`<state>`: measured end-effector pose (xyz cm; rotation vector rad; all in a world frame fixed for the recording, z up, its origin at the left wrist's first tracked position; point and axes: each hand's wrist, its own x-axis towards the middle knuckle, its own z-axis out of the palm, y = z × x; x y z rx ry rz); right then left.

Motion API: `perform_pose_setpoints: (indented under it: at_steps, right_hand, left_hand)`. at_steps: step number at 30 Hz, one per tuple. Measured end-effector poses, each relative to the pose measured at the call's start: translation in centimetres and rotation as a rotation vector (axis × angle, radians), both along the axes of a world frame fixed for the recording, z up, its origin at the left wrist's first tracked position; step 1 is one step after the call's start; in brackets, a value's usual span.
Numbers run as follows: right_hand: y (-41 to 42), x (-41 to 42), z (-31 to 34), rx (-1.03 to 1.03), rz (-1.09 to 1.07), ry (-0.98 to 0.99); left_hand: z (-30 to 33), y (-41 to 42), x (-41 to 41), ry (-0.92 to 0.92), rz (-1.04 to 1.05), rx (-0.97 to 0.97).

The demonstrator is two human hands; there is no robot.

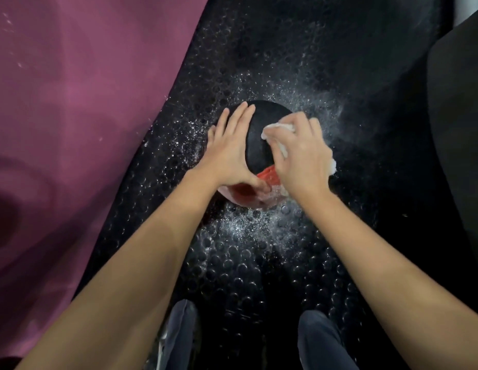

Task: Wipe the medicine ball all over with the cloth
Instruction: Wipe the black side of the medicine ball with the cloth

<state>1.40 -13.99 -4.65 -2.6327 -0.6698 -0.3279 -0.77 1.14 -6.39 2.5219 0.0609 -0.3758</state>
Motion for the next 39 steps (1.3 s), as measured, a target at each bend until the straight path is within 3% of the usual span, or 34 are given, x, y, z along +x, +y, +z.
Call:
perform_pose_setpoints:
  at_steps: [4,10,15,20,24,26,30,35,39]
  right_hand:
    - [-1.0,-2.5,-1.2,-0.124,0.194,-0.082]
    - [-0.5,0.2,-0.3,0.031,-0.015,-0.004]
    - [-1.5,-1.8,-1.0,-0.081,0.151,-0.074]
    - [-1.4,2.4,-0.3,0.144,-0.198,0.258]
    - [-1.0,2.0,-0.3,0.197,-0.156,0.327]
    - [-0.9,1.0,-0.5,0.219,-0.134,0.346]
    - [-0.9,-1.6,-0.4,0.258,-0.073,0.331]
    - [-0.9,-3.7,-0.5,0.175,-0.030,0.257]
    - [-1.2,1.0,-0.8,0.245,-0.213,0.434]
  left_hand:
    - [0.0,0.9,0.0,0.001,0.013,-0.048]
    - [0.4,-0.1,0.3,0.015,0.019,-0.018]
    - [0.0,0.4,-0.4,0.008,0.019,0.000]
    - [0.1,-0.2,-0.9,0.005,0.013,0.031]
    - [1.0,0.5,-1.0,0.084,0.019,-0.008]
    - [1.4,0.1,-1.1,0.006,0.161,-0.074]
    - [0.6,-2.9,-1.0,-0.329,0.421,-0.097]
    - [-1.8,-4.2,-2.3,-0.484,0.453,0.057]
    - [-2.2,-4.7,-2.7,-0.488,0.458,0.116]
